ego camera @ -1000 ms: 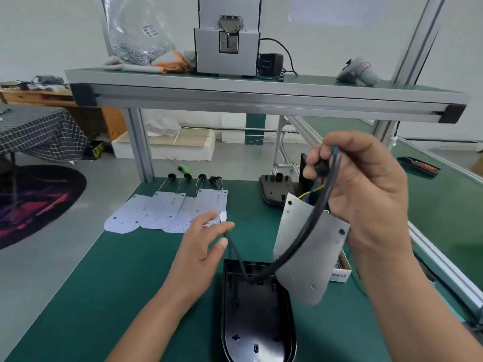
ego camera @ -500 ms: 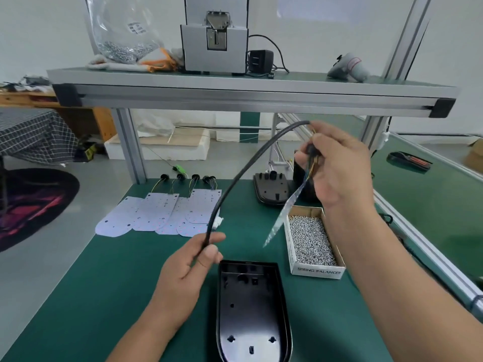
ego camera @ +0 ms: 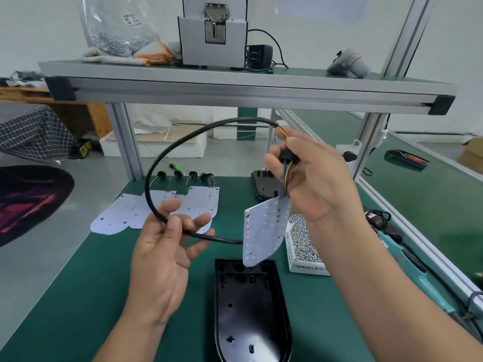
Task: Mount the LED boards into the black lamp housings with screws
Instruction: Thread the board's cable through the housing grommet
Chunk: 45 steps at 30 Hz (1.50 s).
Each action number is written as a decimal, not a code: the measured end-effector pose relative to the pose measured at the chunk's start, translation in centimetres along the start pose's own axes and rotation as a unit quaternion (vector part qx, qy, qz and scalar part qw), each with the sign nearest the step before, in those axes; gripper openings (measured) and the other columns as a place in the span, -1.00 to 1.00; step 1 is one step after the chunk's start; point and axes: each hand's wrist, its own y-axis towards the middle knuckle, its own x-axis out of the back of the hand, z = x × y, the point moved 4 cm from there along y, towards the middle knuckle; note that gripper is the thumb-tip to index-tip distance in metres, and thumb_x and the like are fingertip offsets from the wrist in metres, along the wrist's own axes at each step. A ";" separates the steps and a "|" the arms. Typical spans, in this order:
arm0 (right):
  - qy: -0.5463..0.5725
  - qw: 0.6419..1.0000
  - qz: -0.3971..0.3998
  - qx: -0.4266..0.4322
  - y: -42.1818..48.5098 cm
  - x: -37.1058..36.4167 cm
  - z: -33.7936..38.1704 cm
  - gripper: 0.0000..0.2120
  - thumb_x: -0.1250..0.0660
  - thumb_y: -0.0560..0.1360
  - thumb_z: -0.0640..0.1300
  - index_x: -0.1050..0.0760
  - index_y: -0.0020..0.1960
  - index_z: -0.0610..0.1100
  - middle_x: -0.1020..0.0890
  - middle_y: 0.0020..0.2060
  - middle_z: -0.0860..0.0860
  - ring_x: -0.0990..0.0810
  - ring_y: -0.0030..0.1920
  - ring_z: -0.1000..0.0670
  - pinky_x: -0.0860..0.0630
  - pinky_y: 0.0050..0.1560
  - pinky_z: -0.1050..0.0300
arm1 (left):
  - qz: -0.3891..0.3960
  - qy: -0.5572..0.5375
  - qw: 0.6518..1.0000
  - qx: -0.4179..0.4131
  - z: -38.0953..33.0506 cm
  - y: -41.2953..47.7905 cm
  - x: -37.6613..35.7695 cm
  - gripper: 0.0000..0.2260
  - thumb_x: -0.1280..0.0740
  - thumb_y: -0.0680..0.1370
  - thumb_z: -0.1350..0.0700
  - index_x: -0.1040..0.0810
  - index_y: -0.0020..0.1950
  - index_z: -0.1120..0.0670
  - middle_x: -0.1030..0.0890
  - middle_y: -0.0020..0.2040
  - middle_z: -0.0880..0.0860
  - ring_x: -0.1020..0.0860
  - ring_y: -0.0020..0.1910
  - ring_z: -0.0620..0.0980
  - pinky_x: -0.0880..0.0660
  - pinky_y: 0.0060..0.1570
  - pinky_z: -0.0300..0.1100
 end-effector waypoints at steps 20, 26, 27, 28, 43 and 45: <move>0.079 0.982 -0.152 -0.081 -1.2 3.7 -9.0 -0.81 -0.15 0.67 -0.45 -0.47 0.19 -0.30 -0.46 0.04 -0.21 -0.58 -0.21 -0.10 -0.73 -0.17 -0.17 | 0.161 -0.041 0.944 0.284 1.7 -2.0 -1.4 -0.67 -0.31 0.62 -0.11 -0.69 0.03 0.13 -0.64 -0.03 0.12 -0.61 -0.09 0.10 -0.60 -0.03 -0.02; -0.067 0.986 -0.077 -0.130 -0.4 2.9 -10.5 -0.84 -0.20 0.67 -0.44 -0.52 0.12 -0.27 -0.53 -0.17 -0.13 -0.64 -0.22 -0.04 -0.73 0.04 -0.15 | 0.069 0.055 0.966 0.245 2.3 -1.2 -0.7 -0.81 -0.41 0.60 0.05 -0.54 -0.04 0.17 -0.56 -0.18 0.15 -0.56 -0.28 0.06 -0.56 -0.24 -0.10; -0.086 0.985 -0.070 -0.132 -0.3 3.0 -10.6 -0.84 -0.21 0.67 -0.43 -0.54 0.10 -0.27 -0.54 -0.20 -0.12 -0.65 -0.21 -0.03 -0.73 0.06 -0.13 | 0.063 0.060 0.967 0.239 2.3 -1.2 -0.6 -0.83 -0.41 0.58 0.07 -0.55 -0.07 0.17 -0.57 -0.20 0.14 -0.56 -0.31 0.05 -0.57 -0.28 -0.12; -0.092 0.985 -0.068 -0.131 -0.3 3.0 -10.7 -0.84 -0.22 0.67 -0.43 -0.54 0.10 -0.27 -0.55 -0.22 -0.11 -0.64 -0.21 -0.03 -0.73 0.07 -0.11 | 0.062 0.060 0.968 0.236 2.3 -1.2 -0.6 -0.82 -0.42 0.58 0.07 -0.58 -0.06 0.18 -0.59 -0.19 0.15 -0.57 -0.30 0.05 -0.57 -0.27 -0.11; -0.551 0.831 0.073 -0.016 -3.6 8.2 -6.5 -0.61 -0.16 0.61 0.28 -0.66 0.07 0.07 -0.71 -0.07 0.15 -0.56 -0.17 0.22 -0.53 0.06 0.08 | 0.030 0.080 0.967 0.238 1.4 -0.2 1.5 -0.88 -0.43 0.52 0.09 -0.58 -0.07 0.13 -0.61 -0.20 0.09 -0.58 -0.30 0.02 -0.60 -0.30 -0.19; -0.652 0.738 0.171 -0.032 -5.1 8.8 -6.7 -0.53 -0.17 0.52 0.32 -0.65 0.15 0.04 -0.69 -0.12 0.16 -0.59 -0.13 0.21 -0.58 0.12 -0.02 | 0.036 0.084 0.966 0.242 1.5 -0.1 1.5 -0.88 -0.40 0.54 0.08 -0.55 -0.10 0.12 -0.60 -0.22 0.07 -0.57 -0.32 0.01 -0.58 -0.31 -0.19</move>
